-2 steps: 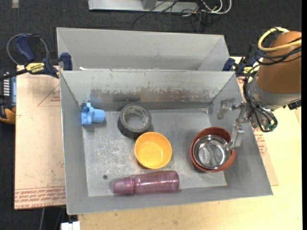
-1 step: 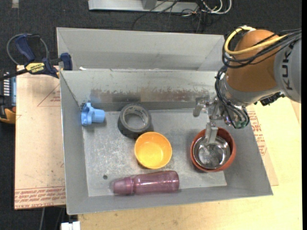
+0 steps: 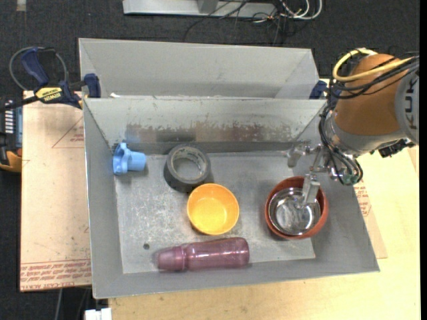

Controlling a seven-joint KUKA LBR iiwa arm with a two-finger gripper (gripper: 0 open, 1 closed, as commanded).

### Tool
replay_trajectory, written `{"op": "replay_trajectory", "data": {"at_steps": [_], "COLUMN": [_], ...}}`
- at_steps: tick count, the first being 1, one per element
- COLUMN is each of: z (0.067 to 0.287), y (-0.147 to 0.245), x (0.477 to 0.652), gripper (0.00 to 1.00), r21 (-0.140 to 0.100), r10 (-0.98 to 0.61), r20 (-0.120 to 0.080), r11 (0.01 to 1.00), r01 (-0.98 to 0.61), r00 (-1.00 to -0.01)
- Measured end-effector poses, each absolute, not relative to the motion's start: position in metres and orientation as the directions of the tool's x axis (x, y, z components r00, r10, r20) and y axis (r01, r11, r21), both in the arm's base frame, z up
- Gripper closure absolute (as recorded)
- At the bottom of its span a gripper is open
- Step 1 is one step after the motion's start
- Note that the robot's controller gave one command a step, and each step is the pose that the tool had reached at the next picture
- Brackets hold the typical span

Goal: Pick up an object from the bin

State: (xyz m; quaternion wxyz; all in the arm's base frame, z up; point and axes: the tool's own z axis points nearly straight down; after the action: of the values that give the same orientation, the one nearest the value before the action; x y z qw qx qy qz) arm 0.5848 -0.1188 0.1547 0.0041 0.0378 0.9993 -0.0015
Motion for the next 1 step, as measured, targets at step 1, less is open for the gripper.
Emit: {"op": "replay_trajectory", "data": {"at_steps": [1], "z": [0.1486], "y": [-0.0823], "x": [0.5803], "gripper": [0.00], "r21": [0.005], "r10": [0.041], "r20": [-0.015], "r11": [0.999], "r01": [0.041], "r00": [-0.999]}}
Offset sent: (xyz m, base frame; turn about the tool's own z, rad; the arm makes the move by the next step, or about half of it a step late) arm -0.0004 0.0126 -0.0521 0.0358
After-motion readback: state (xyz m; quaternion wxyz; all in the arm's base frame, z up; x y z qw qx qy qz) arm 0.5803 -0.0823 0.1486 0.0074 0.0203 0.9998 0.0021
